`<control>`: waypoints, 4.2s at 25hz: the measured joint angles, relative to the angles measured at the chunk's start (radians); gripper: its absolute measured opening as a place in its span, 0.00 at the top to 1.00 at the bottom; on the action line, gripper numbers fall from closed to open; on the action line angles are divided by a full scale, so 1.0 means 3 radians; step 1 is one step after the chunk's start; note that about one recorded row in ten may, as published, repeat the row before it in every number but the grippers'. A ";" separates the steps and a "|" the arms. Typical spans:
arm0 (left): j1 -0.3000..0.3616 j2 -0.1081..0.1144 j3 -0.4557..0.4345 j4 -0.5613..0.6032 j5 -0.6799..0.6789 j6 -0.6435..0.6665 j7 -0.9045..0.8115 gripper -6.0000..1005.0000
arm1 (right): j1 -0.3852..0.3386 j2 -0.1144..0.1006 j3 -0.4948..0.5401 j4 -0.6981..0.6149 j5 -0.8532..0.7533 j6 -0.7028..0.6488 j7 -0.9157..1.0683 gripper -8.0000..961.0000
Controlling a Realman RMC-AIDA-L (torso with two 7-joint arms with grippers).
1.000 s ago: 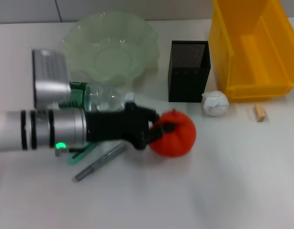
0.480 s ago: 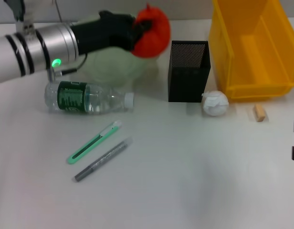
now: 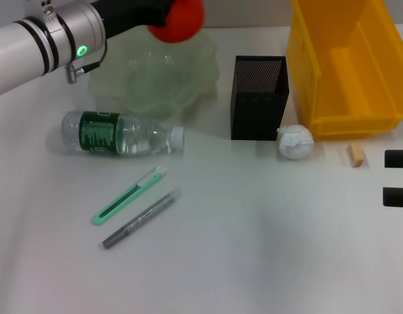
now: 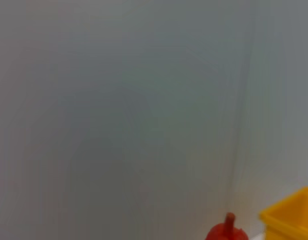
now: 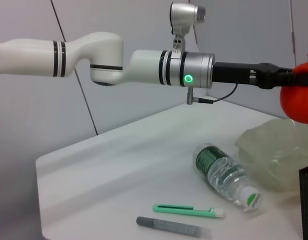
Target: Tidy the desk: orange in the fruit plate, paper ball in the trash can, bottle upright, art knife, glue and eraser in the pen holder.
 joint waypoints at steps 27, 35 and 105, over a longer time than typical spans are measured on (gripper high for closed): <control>0.0846 0.0182 -0.0290 0.0617 -0.0046 0.2372 0.0335 0.18 | 0.0236 0.0002 -0.1102 -0.1709 -0.0281 0.0352 0.1632 0.34; 0.1211 0.0237 -0.0561 0.0647 -0.0021 0.3282 0.0346 0.14 | 0.0797 0.0004 -0.2488 -0.1801 -0.1589 0.0698 0.2616 0.34; 0.1464 0.0225 -0.0668 0.0423 0.0042 0.3340 0.0468 0.14 | 0.0870 0.0019 -0.4272 -0.1809 -0.2935 0.1703 0.3515 0.51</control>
